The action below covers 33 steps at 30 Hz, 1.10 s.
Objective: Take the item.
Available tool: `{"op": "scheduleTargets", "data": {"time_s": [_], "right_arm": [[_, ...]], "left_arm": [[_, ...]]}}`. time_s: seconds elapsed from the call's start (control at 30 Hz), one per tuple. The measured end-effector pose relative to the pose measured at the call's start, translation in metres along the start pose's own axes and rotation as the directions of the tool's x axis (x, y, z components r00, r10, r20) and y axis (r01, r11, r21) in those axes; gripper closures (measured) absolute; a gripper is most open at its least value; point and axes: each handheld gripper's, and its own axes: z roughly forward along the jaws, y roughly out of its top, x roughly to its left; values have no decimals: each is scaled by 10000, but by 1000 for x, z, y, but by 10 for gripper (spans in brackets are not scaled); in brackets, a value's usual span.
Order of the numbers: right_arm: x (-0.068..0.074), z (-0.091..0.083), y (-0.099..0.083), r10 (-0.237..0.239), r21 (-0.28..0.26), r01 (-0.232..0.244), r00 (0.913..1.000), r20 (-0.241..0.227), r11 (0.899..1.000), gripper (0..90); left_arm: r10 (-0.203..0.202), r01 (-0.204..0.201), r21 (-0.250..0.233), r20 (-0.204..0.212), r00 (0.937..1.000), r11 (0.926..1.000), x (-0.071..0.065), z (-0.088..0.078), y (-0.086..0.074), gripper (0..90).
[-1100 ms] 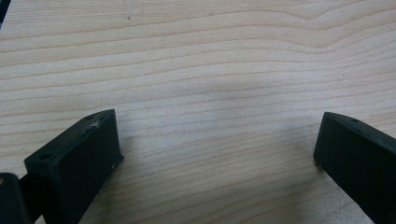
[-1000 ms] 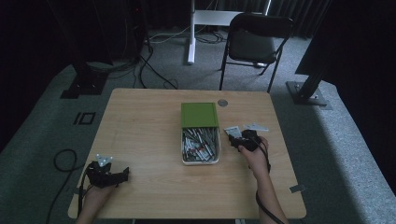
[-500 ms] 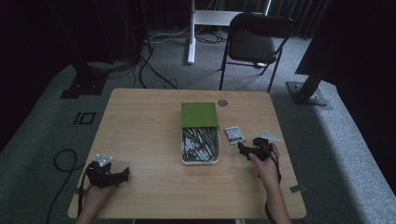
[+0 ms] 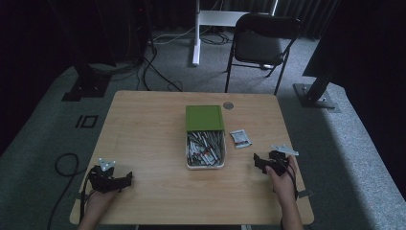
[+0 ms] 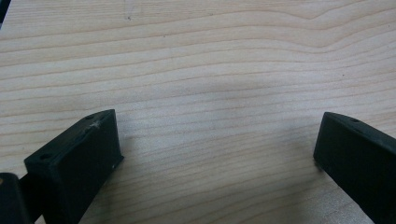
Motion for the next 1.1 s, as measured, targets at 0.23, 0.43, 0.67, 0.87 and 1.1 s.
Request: {"op": "scheduleTargets", "data": {"time_s": [0.23,0.43,0.67,0.87,1.1], "right_arm": [[-4,-14,-9,35,-19,-35,10000,45,10000,140],[-4,-20,-16,-71,43,70,9999,88,10000,139],[-9,-27,-31,158,178,-170,9977,659,9997,139],[-12,-32,-41,335,374,-372,9948,961,9986,140],[-14,-38,-53,611,483,-686,9879,1427,9965,140]], "left_arm": [[1,-1,1,0,10000,10000,0,0,0,13],[2,-2,1,0,10000,10000,0,0,0,14],[1,-1,2,1,10000,10000,0,0,0,13],[0,0,0,0,10000,10000,0,0,0,14],[5,-5,3,-1,10000,10000,0,0,0,14]]}}
